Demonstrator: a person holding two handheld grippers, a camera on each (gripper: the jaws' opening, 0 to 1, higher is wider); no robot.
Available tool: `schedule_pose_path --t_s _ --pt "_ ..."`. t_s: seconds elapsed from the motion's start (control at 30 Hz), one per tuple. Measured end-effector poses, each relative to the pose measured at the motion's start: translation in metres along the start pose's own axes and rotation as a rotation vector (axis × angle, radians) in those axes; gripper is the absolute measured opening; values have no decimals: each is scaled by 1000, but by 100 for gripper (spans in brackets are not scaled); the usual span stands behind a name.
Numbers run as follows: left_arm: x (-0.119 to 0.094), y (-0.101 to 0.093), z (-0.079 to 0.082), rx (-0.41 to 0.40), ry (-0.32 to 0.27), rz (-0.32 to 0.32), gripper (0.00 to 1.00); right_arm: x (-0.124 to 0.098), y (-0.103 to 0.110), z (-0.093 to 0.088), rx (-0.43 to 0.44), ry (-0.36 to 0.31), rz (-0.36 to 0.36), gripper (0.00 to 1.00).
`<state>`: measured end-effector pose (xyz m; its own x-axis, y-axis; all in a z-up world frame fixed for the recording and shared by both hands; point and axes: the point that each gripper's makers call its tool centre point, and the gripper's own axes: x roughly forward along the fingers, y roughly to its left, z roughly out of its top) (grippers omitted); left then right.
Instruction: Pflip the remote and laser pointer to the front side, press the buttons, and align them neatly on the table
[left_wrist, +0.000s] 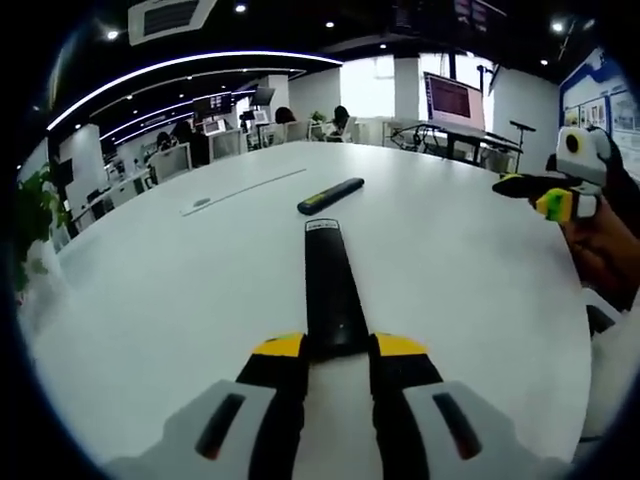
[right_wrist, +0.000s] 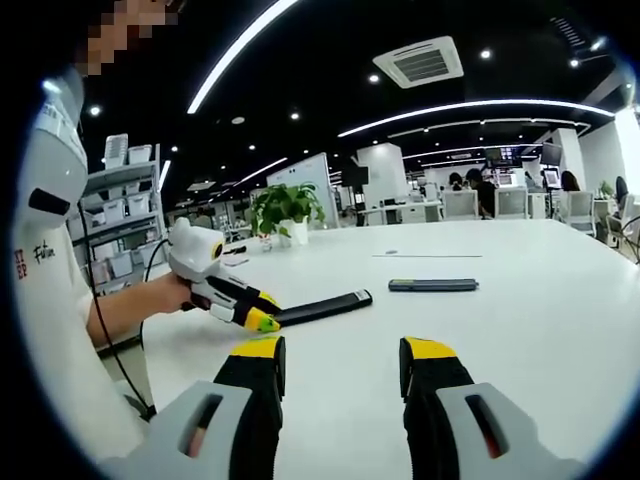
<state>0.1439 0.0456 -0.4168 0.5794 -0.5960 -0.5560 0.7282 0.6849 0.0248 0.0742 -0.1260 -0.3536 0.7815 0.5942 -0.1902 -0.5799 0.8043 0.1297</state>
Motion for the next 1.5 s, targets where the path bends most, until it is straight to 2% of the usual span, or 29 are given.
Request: schedule_pose_path --t_s 0.13,0.17,0.2,0.27,0.3,0.37,0.4,0.5,0.63,0.77,1.07,1.1,1.2,1.33,1.43,1.5 --pt "0 -11 0 24 10 -39 25 0 1 -1 -1 3 1 48" --pt "0 -13 0 16 10 -44 22 1 1 -1 -1 3 1 48" --pt "0 -14 0 -5 16 -44 10 1 0 -1 -1 4 0 48" --pt "1 -1 3 -29 0 31 6 1 1 0 -2 3 -1 48" --pt "0 2 1 -36 12 49 7 1 1 0 -2 3 0 48" --pt "1 3 2 -56 4 64 26 0 1 0 -7 5 -1 48" --pt "1 2 2 -77 3 61 30 0 1 0 -8 6 -2 48" --pt "-1 0 3 -93 -3 53 27 -2 -1 -1 -1 5 -9 48" --pt "0 -6 4 -110 -13 51 31 -3 -3 -2 2 4 -12 48" --pt "2 -23 9 -188 -39 -3 34 -2 -2 -3 1 5 -7 48" --pt "13 -29 16 -203 -61 17 39 -7 -6 -3 6 1 -15 48" --pt "19 -34 24 -199 -76 14 42 -8 -7 -3 5 1 -17 48" --pt "25 -34 28 -182 -84 25 47 -10 -9 -4 9 -1 -23 48" --pt "34 -32 25 -173 -51 51 42 -12 -10 -4 11 -3 -27 48" --pt "34 -23 22 -120 -34 98 41 -14 -11 -4 10 -5 -31 48" --pt "33 -22 20 -102 -26 105 41 -15 -12 -4 12 -6 -34 48"
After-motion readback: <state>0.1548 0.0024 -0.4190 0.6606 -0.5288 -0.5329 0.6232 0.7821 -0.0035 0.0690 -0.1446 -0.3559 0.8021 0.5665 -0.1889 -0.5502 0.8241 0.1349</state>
